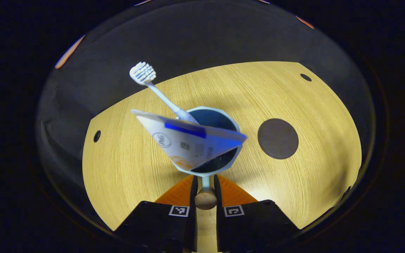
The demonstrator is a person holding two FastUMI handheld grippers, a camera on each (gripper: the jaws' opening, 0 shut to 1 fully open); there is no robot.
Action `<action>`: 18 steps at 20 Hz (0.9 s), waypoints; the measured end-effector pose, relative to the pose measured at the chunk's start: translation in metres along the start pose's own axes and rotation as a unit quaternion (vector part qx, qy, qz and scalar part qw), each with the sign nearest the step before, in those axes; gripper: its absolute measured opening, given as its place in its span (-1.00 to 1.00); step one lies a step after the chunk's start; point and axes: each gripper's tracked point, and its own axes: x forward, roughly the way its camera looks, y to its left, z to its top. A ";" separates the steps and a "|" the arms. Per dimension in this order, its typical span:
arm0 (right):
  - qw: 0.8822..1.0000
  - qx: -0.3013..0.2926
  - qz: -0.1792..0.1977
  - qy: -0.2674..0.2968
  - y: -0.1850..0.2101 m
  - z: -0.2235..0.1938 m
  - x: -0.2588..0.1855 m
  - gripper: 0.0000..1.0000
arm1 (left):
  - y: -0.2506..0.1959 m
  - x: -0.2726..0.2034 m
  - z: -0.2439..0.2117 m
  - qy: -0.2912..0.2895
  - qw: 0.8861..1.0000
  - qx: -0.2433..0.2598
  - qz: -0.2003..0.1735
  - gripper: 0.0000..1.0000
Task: Put the toothbrush and toothpaste on the desktop into the cup, then pick up the cup and place it on the coaster on the desktop.
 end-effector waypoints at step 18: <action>0.999 0.017 -0.032 0.002 -0.020 -0.007 -0.017 0.92 | -0.012 0.004 0.011 -0.058 0.997 -0.007 -0.052 -0.63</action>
